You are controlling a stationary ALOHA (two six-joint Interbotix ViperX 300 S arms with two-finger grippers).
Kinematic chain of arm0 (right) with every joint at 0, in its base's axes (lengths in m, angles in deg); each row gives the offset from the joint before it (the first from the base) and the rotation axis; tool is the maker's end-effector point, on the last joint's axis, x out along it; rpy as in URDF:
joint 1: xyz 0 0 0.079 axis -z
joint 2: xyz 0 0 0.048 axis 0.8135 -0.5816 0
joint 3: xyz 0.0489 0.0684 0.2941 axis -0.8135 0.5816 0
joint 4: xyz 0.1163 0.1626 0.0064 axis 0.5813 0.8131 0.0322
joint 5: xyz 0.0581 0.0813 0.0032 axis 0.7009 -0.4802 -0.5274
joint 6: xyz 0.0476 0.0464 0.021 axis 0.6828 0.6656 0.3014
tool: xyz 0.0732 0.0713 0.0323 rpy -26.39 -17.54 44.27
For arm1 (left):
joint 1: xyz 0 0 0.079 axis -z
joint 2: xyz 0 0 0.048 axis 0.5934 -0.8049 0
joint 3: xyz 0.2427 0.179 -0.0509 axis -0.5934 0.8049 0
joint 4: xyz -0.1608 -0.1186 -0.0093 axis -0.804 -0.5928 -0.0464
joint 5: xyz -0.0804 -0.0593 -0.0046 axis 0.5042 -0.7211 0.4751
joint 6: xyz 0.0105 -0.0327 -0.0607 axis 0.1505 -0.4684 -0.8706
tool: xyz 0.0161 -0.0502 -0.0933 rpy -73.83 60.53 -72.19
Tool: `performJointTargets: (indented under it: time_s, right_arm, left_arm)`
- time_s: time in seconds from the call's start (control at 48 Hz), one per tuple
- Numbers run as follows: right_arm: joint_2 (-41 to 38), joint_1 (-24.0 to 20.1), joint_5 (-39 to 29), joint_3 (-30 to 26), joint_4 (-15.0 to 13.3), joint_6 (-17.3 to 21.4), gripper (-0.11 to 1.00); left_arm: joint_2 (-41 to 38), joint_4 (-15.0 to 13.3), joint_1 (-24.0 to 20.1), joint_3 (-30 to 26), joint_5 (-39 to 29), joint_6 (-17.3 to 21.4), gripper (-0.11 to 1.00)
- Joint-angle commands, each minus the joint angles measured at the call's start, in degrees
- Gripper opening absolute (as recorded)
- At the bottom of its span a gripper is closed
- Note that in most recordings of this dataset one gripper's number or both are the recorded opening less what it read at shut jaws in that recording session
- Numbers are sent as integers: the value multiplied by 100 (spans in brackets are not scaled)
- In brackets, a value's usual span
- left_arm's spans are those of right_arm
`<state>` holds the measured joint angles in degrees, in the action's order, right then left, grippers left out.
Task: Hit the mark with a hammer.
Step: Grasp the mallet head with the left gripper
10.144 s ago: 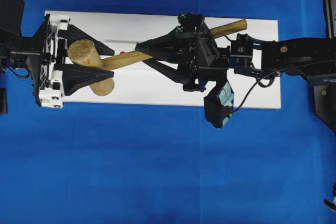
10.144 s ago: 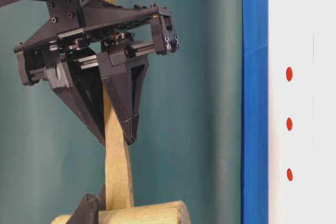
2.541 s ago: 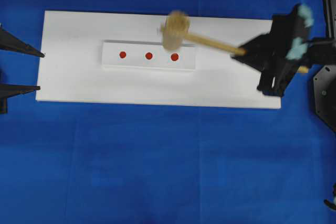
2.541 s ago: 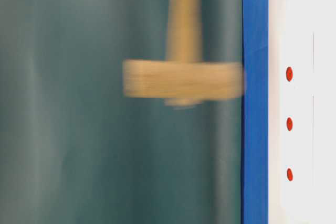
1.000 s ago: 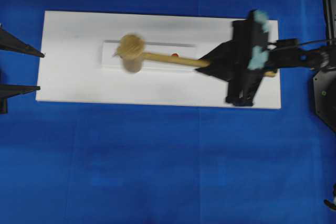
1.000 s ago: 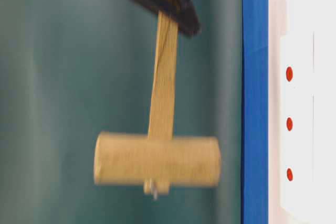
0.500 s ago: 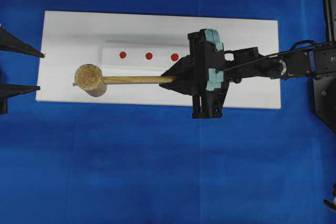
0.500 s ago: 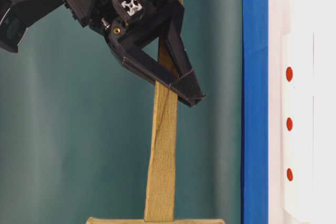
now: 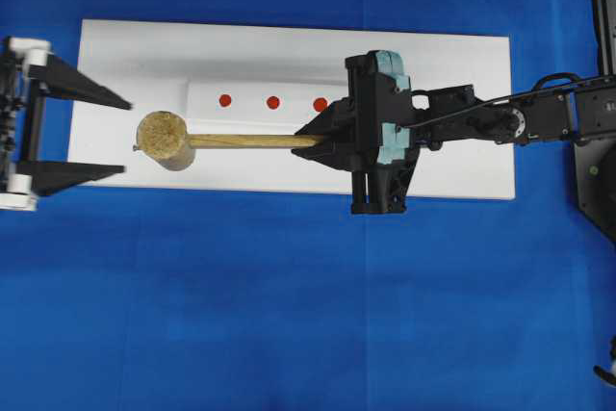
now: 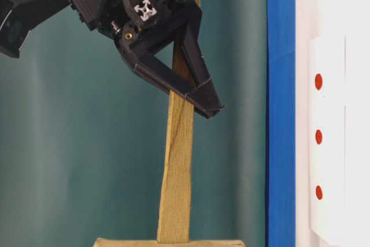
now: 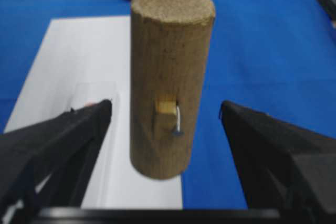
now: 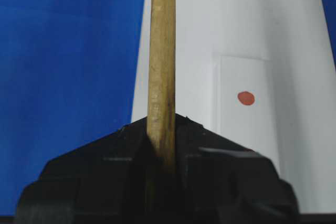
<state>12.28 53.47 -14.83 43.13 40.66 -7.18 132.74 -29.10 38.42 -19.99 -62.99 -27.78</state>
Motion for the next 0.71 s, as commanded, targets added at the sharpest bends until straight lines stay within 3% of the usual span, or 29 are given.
performJointTargets:
  time_s: [0.0,0.229,0.687]
  right_arm:
    - [70,-9,44,-167,-18,-9,1]
    - [70,0,44,-158,-18,-9,1]
    - [70,0,35,-158,-18,-9,1]
  left_arm:
    - [-378,-18,0,-246,290,-9,85]
    - [-1160,-18,0,-554,809,0,92]
    - [-1890,-18,-44,-1037,853,0,92]
